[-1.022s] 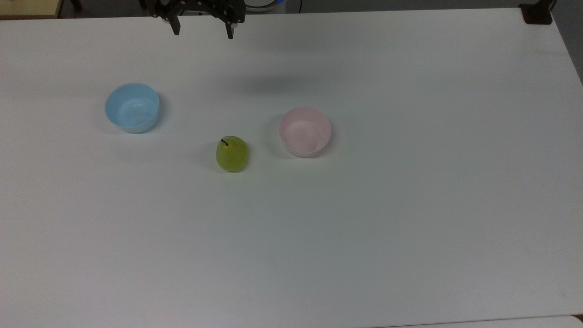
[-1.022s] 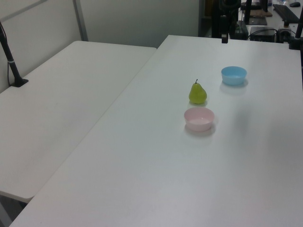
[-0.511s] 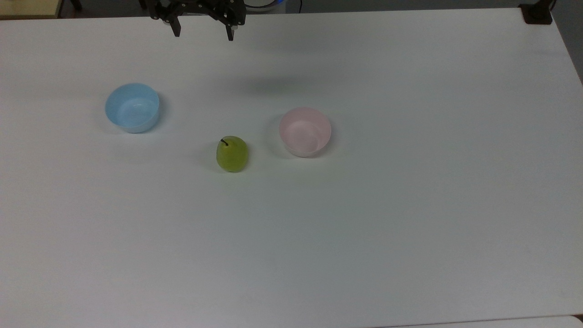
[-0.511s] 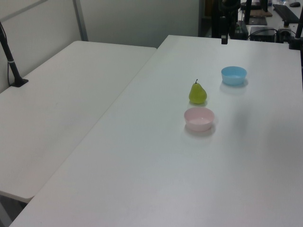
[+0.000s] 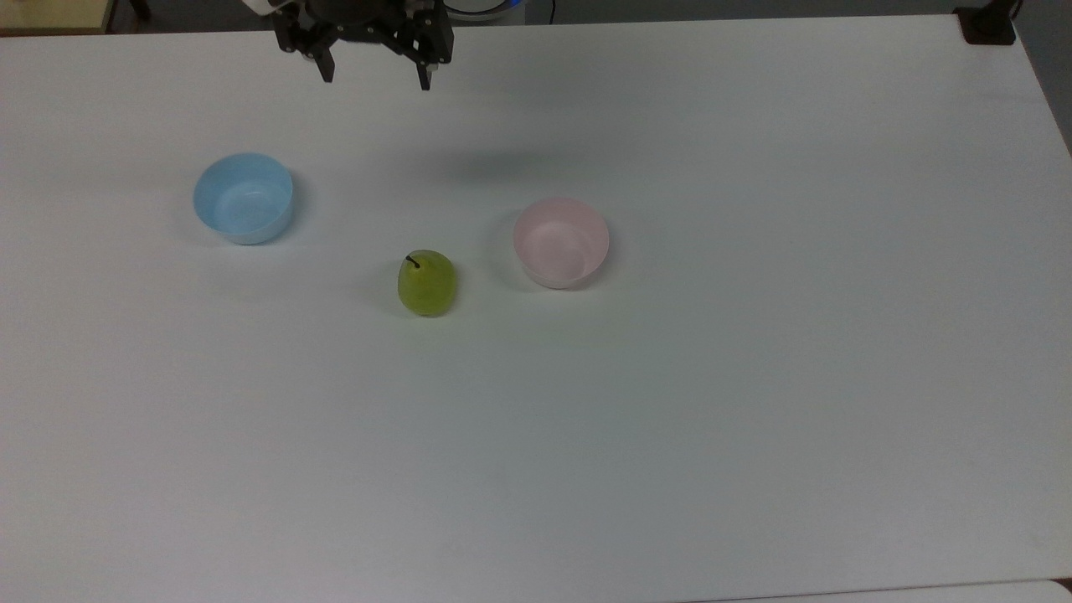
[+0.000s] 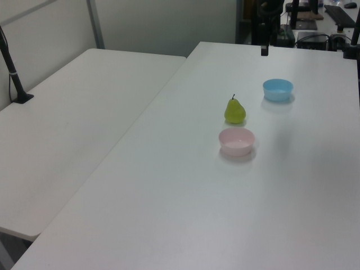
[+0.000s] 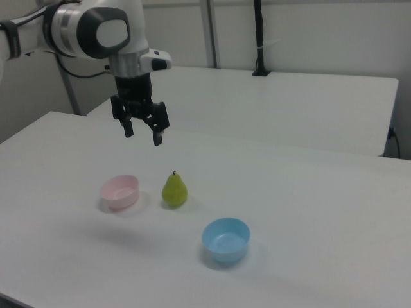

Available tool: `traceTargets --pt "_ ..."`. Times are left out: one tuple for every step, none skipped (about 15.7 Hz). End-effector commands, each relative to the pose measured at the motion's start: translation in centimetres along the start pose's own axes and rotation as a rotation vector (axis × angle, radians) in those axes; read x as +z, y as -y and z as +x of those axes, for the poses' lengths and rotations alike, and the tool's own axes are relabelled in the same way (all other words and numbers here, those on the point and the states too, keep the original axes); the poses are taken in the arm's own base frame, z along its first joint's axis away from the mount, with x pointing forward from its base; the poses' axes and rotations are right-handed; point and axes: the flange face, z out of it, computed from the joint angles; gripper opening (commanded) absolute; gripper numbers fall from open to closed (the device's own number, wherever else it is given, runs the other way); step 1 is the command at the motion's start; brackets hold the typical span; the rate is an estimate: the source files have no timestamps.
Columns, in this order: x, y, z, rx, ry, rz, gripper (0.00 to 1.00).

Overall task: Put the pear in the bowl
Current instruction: 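Lower the open gripper over the green pear and close on it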

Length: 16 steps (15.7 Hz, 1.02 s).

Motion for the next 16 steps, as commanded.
traceTargets --pt "2.8 0.5 3.4 -0.032 0.014 -0.021 1.00" --pt "4.2 0.8 4.2 -0.060 0.024 -0.027 1.00" --pt "6.3 1.2 5.6 -0.084 0.017 -0.039 1.00" --pt "7.5 1.3 6.6 -0.088 0.000 -0.048 1.00" --pt "8.8 1.4 7.4 -0.093 -0.010 -0.058 1.00" --pt "10.3 1.8 8.2 -0.102 -0.010 -0.065 1.00" --pt "11.9 2.4 8.8 -0.115 -0.004 -0.072 1.00" --pt "13.4 2.9 9.4 -0.124 0.001 -0.079 1.00" --pt "14.7 3.4 9.8 -0.134 0.009 -0.089 1.00" --pt "15.8 3.5 10.1 -0.142 0.014 -0.104 1.00" --pt "16.8 4.0 10.4 -0.154 0.015 -0.115 1.00" --pt "17.8 4.6 10.7 -0.160 0.016 -0.120 1.00" --pt "18.5 4.9 11.0 -0.162 0.009 -0.123 1.00" --pt "19.2 5.1 11.2 -0.165 0.007 -0.125 1.00" --pt "19.7 5.1 11.3 -0.166 0.012 -0.127 1.00" --pt "19.8 5.0 11.3 -0.172 0.014 -0.139 1.00"
